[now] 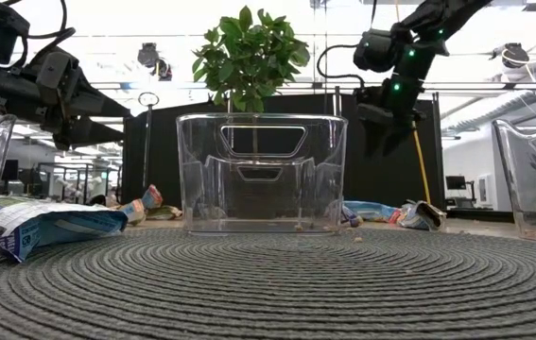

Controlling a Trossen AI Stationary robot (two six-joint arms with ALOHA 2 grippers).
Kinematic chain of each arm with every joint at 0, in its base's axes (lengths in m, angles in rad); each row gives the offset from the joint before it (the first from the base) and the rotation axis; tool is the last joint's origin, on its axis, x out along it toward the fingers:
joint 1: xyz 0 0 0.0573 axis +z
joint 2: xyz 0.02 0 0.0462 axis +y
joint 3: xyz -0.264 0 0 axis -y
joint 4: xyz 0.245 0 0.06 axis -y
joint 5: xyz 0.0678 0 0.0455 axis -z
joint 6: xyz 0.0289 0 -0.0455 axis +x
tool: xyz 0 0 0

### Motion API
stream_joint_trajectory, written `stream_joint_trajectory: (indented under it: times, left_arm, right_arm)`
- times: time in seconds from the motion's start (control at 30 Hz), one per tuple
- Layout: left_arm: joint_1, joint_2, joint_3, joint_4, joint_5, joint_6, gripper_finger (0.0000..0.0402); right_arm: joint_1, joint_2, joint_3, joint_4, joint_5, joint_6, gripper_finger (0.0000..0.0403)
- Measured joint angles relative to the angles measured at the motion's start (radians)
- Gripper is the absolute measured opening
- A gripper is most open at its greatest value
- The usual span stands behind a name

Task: Pick and place Granola Bars by type
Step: Put the middle red granola bar into the right transparent bin

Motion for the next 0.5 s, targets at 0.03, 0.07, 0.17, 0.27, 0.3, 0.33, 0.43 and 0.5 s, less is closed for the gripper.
stream_joint_trajectory:
  times: [0.03,0.07,0.17,0.27,0.3,0.33,0.43,0.5]
  left_arm:
    - [0.000,0.000,0.000,0.000,0.000,0.000,0.0379]
    - [0.000,0.000,0.000,0.000,0.000,0.000,0.0379]
    - [0.000,0.000,0.000,0.000,0.000,0.000,0.0379]
    - [0.000,0.000,0.000,0.000,0.000,0.000,0.0379]
    - [0.000,0.000,0.000,0.000,0.000,0.000,0.0379]
    - [0.000,0.000,0.000,0.000,0.000,0.000,0.0379]
    - [0.000,0.000,0.000,0.000,0.000,0.000,0.0379]
    - [0.000,0.000,0.000,0.000,0.000,0.000,0.0379]
  right_arm:
    - [0.000,0.010,0.000,0.015,-0.014,-0.003,0.0313]
    - [-0.002,0.023,-0.001,0.021,-0.024,-0.005,0.0313]
    - [0.000,0.077,-0.002,0.036,-0.045,-0.014,0.0313]
    - [0.007,0.128,-0.002,0.063,-0.064,-0.032,0.0313]
    - [0.007,0.142,-0.002,0.080,-0.073,-0.038,0.0313]
    - [0.007,0.155,-0.002,0.100,-0.071,-0.042,0.0313]
    - [0.008,0.197,-0.002,0.133,-0.103,-0.052,0.0313]
    - [0.007,0.226,-0.002,0.151,-0.121,-0.056,0.0313]
